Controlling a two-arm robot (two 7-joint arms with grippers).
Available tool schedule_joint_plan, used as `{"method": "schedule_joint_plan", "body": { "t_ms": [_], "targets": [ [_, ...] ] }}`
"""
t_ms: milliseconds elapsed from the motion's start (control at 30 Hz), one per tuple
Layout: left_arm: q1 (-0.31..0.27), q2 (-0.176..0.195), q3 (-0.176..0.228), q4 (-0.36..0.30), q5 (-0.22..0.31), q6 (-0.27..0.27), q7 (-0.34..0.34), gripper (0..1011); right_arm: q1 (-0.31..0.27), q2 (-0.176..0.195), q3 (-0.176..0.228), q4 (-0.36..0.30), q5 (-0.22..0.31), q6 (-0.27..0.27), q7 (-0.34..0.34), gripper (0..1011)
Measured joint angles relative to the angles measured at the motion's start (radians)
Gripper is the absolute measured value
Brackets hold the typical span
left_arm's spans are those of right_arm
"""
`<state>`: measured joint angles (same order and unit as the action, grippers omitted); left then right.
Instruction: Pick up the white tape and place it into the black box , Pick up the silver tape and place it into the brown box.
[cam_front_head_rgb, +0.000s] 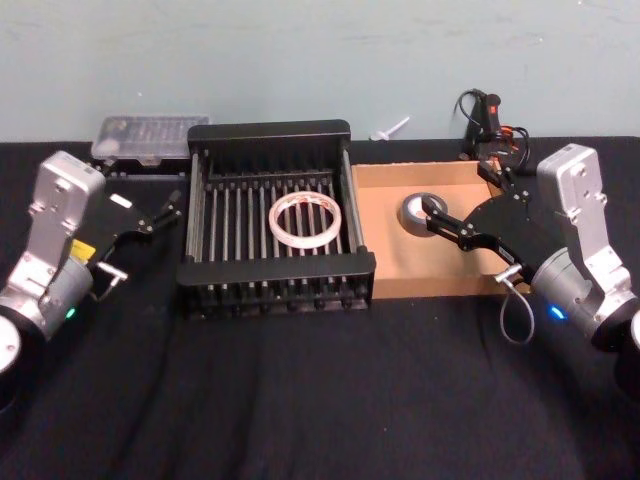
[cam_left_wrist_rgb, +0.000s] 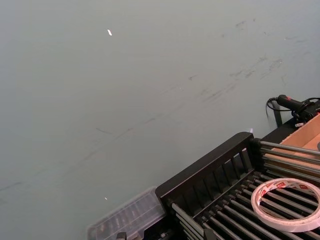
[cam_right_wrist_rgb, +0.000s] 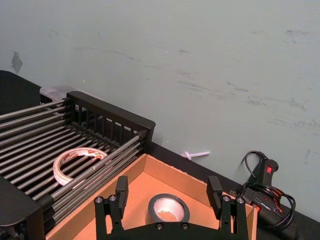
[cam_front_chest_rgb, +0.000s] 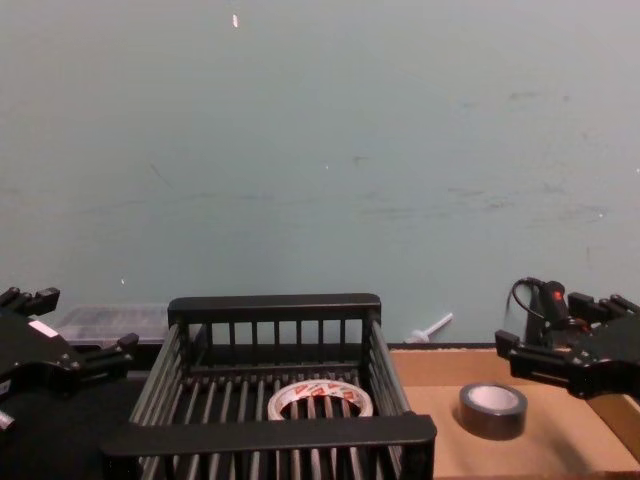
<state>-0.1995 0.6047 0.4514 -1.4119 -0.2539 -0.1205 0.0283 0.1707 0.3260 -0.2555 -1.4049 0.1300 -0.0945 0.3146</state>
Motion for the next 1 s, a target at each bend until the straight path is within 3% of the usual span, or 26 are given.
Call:
{"method": "schedule_joint_plan", "body": {
  "t_ms": [1000],
  "targets": [
    [0.0,0.0,0.0,0.0,0.0,0.0,0.0,1001,0.0,0.0,0.0,0.0,0.0,0.0,0.0,1000]
  ]
}}
